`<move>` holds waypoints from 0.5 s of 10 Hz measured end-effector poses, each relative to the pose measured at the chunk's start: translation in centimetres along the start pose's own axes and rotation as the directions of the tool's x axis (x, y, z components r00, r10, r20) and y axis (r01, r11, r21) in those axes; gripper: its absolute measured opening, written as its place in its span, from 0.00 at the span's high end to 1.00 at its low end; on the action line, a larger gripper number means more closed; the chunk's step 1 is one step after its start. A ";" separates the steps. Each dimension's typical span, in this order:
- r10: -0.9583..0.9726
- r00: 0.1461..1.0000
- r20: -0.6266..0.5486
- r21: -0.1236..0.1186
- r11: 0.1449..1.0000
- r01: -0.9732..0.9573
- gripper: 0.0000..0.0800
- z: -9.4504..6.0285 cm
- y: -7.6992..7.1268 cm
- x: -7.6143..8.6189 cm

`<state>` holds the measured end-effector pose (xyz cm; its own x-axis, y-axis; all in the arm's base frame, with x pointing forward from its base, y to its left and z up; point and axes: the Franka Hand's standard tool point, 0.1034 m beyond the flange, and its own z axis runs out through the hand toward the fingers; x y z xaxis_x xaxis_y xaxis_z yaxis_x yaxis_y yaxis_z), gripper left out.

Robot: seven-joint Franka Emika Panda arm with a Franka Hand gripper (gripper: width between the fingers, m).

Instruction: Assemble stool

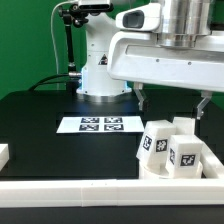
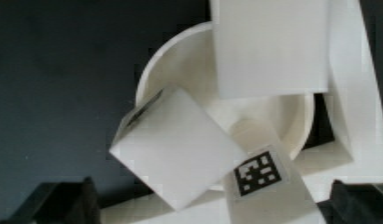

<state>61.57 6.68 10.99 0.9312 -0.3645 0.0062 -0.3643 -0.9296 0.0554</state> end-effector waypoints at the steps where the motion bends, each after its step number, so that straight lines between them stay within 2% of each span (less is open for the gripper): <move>1: -0.071 0.998 0.000 -0.001 0.998 0.071 0.19 0.0 0.1 0.0; 3: -0.271 0.963 -0.002 -0.002 0.963 0.271 0.19 0.1 0.2 0.1; 5: -0.552 0.832 -0.060 -0.014 0.834 0.552 0.19 0.3 0.4 0.4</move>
Offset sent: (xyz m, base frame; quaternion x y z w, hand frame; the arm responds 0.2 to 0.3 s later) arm -0.0077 0.0005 0.0033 -0.0003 0.0457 -0.3523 0.9348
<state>61.80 6.17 10.68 0.9764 0.2133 0.0348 0.2108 -0.9755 0.0636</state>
